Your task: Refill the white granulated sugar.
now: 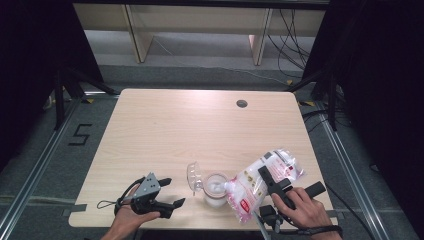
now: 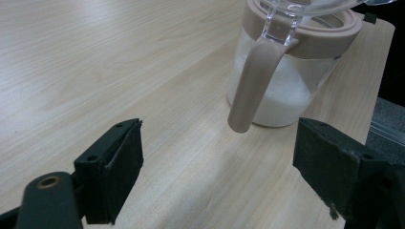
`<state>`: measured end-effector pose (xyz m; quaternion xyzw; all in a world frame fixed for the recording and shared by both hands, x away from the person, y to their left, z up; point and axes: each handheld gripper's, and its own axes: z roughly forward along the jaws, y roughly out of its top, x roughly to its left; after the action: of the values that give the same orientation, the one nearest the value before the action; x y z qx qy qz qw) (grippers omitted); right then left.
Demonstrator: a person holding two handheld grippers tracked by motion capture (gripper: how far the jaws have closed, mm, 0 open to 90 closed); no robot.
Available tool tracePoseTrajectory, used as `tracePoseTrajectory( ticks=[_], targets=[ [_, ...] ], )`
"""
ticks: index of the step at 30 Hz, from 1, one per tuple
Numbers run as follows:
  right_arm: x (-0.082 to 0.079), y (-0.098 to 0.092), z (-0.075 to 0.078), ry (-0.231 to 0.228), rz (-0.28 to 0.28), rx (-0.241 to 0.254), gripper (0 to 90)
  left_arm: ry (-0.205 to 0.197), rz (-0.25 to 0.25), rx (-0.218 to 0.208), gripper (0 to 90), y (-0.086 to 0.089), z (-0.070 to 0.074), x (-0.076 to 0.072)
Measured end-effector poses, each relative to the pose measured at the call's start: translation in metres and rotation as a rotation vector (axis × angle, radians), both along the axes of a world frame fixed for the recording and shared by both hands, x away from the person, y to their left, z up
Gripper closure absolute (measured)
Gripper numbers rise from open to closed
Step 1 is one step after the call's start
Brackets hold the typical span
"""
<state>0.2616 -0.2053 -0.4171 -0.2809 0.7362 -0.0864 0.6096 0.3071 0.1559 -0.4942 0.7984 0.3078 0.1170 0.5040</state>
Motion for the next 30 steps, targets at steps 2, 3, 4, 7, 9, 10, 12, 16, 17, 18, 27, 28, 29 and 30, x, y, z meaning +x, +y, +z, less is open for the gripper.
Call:
tracePoseTrajectory(
  ticks=[2, 3, 4, 7, 9, 10, 12, 16, 17, 18, 27, 28, 29, 30],
  targets=[
    [0.0000, 0.0000, 0.0000, 0.000, 0.001, 0.000, 65.4, 0.001, 0.000, -0.001, 16.9, 0.0000, 0.0000, -0.0001],
    [-0.0001, 0.0000, 0.0001, 0.000, 0.001, 0.000, 65.4, 0.001, 0.001, -0.001, 16.9, 0.0001, 0.0000, -0.0001],
    [0.0000, -0.0001, -0.0001, -0.001, 0.003, 0.005, 65.4, 0.001, 0.001, -0.002, 16.9, 0.0001, 0.0001, -0.0001],
    [-0.0001, -0.0003, 0.0005, -0.003, 0.002, 0.004, 65.5, 0.001, 0.001, -0.001, 16.9, 0.0001, 0.0002, -0.0001],
    [0.0001, -0.0008, -0.0005, -0.003, 0.003, 0.020, 65.5, 0.000, 0.000, 0.000, 16.9, 0.0001, 0.0002, 0.0000],
    [0.0000, -0.0009, -0.0005, -0.002, 0.002, 0.020, 65.5, 0.001, 0.000, -0.001, 16.9, 0.0001, 0.0001, -0.0001],
    [-0.0004, -0.0008, 0.0003, -0.003, -0.003, 0.002, 65.5, 0.000, 0.000, -0.001, 16.9, 0.0002, 0.0002, -0.0001],
    [-0.0002, 0.0000, 0.0007, -0.002, 0.003, 0.004, 65.6, 0.000, 0.000, 0.000, 16.9, 0.0002, 0.0002, -0.0001],
    [-0.0004, -0.0001, 0.0008, -0.003, 0.002, 0.004, 65.6, 0.000, 0.000, 0.000, 16.9, 0.0002, 0.0002, -0.0001],
    [-0.0004, -0.0001, 0.0008, -0.003, 0.002, 0.004, 65.6, 0.000, 0.000, 0.000, 16.9, 0.0001, 0.0002, -0.0001],
    [-0.0004, -0.0005, 0.0005, -0.003, 0.000, -0.001, 65.7, 0.000, 0.000, 0.000, 16.9, 0.0002, 0.0002, -0.0001],
    [-0.0003, -0.0003, 0.0008, -0.004, 0.002, 0.000, 65.7, 0.000, 0.000, 0.000, 16.9, 0.0001, 0.0002, -0.0001],
    [-0.0001, -0.0008, -0.0002, -0.001, 0.002, 0.017, 65.7, -0.001, 0.000, 0.001, 16.9, 0.0001, 0.0002, -0.0001],
    [-0.0001, -0.0008, -0.0002, -0.001, 0.002, 0.017, 65.7, -0.001, 0.000, 0.001, 16.9, 0.0001, 0.0002, -0.0001]
  ],
)
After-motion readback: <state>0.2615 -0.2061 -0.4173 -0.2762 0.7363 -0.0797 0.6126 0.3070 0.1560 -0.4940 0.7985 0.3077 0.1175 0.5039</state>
